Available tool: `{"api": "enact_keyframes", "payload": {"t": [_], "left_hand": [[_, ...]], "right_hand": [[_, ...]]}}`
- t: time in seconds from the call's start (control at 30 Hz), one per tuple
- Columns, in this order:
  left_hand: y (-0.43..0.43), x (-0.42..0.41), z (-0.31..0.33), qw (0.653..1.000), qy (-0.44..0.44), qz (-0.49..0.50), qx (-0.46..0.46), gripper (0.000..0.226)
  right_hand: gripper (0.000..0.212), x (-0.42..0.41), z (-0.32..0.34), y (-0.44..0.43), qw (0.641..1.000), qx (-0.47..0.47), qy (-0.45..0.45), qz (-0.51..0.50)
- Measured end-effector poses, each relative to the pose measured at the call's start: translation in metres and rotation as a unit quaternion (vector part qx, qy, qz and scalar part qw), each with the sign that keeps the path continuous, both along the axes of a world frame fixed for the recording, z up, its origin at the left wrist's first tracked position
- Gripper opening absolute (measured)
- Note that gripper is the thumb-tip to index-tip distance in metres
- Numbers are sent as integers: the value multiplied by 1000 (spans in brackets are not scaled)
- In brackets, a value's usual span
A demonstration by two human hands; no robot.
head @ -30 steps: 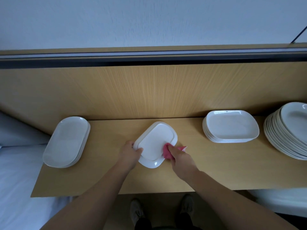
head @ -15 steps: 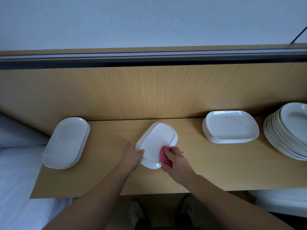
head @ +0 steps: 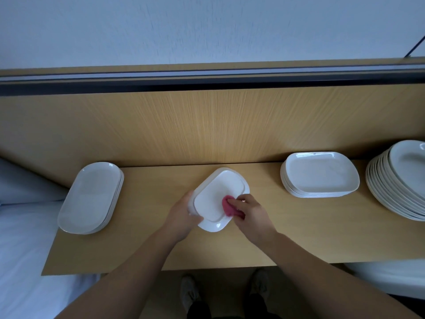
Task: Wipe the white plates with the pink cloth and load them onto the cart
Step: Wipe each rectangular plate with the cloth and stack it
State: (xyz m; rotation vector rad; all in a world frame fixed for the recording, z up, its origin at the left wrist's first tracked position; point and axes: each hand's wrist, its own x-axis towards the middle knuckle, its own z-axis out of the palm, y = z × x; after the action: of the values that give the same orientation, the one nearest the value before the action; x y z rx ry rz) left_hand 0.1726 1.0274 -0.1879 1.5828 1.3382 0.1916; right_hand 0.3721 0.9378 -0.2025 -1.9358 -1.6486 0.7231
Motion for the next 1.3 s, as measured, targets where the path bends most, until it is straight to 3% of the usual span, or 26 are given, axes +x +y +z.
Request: {"api": "enact_keyframes", "payload": {"t": [0.13, 0.2, 0.3, 0.43, 0.53, 0.7, 0.9, 1.1, 1.3], "left_hand": [[0, -4, 0, 1000, 6, -23, -5, 58], [0, -4, 0, 1000, 7, -19, -2, 59], [1, 1, 1, 1000, 20, -4, 6, 68], [-1, 5, -6, 999, 17, 19, -20, 80], [-1, 6, -7, 999, -5, 36, -25, 80], [-1, 3, -5, 1000, -5, 19, -20, 73], [-6, 4, -11, 1000, 15, -4, 0, 52], [-7, 5, -10, 1000, 14, 18, 13, 71], [-7, 7, -13, 999, 27, 31, 18, 79]], "right_hand": [[46, -3, 7, 25, 996, 36, -55, 61], [44, -11, 1, 28, 989, 8, -85, 117], [59, -22, -19, 22, 976, -48, -130, 170], [47, -29, -27, 20, 969, -30, -103, 222], [45, -28, -21, 28, 975, -32, -73, 210], [45, -16, -24, 41, 972, -51, -99, 208], [43, -3, -27, 67, 980, -34, -94, 172], [40, 30, -29, 79, 991, -19, -119, 60], [39, 23, -29, 54, 992, -3, -111, 54]]}}
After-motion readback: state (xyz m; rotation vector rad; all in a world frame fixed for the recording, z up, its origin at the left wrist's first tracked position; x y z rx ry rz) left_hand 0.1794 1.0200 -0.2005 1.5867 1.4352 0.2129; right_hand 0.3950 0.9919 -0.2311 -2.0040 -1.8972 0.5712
